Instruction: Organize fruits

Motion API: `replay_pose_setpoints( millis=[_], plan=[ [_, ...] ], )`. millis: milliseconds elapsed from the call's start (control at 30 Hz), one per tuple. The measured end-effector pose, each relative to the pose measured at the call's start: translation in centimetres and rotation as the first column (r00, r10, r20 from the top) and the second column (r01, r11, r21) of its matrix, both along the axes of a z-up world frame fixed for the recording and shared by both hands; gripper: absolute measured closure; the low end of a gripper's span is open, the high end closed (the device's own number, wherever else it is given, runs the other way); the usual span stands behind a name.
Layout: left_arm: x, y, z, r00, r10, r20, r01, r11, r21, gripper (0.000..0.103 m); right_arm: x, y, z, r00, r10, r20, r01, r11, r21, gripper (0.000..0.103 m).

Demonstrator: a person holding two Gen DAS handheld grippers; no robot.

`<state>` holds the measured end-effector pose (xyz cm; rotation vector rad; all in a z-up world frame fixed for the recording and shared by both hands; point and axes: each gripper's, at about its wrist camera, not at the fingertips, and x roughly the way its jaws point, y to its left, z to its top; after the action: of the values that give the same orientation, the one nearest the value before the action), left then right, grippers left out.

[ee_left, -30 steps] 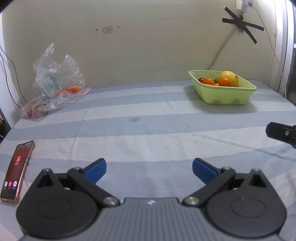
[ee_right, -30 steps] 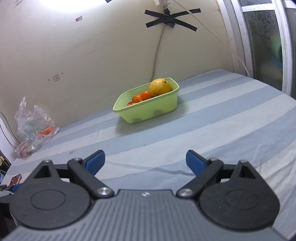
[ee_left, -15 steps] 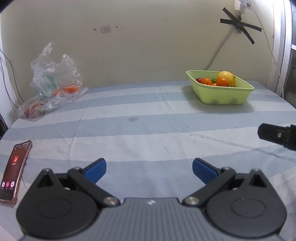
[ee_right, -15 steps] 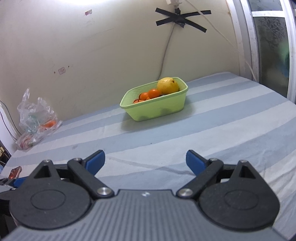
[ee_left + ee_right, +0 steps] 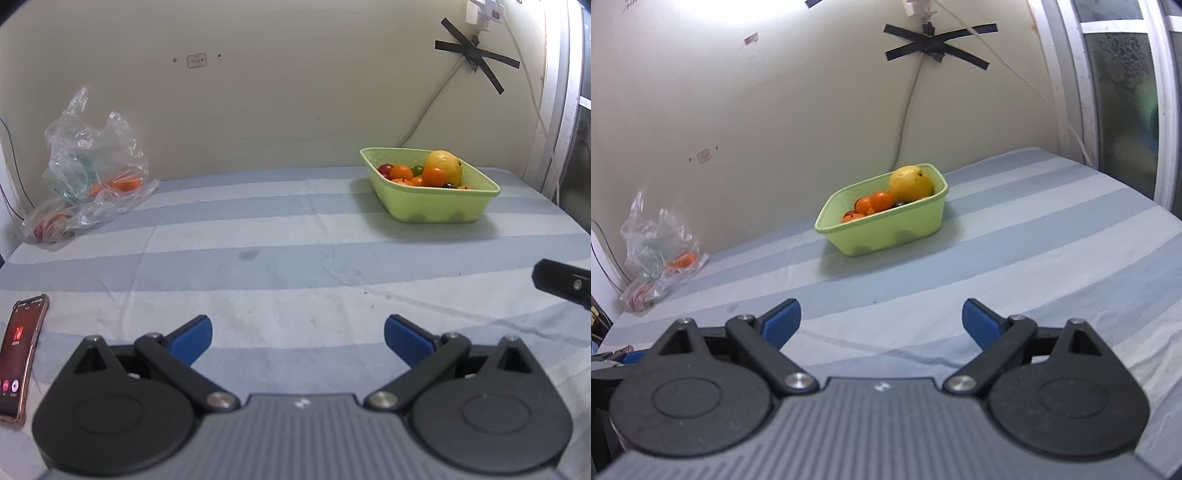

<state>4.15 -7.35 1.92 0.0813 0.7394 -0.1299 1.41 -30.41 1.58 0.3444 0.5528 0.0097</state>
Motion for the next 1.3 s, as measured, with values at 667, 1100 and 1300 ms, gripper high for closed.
replay_pose_setpoints(
  millis=[667,1100,1300],
  plan=[
    [2.2,0.3,-0.8,0.999,0.04,-0.031,-0.04,0.999,-0.005,0.0,1.3,0.3,-0.1,1.0,0.02,-0.019,-0.02,1.0,-0.007,0.007],
    [2.2,0.3,-0.9,0.998,0.044,-0.036,-0.044,0.999,0.0,0.0,1.4,0.6,-0.7,0.999,0.031,-0.018,-0.031,1.0,0.003,0.008],
    [1.9,0.5,-1.1,0.998,0.058,-0.04,-0.059,0.998,-0.004,0.0,1.6,0.7,-0.6,0.999,0.043,-0.017,-0.043,0.999,-0.006,0.008]
  ],
)
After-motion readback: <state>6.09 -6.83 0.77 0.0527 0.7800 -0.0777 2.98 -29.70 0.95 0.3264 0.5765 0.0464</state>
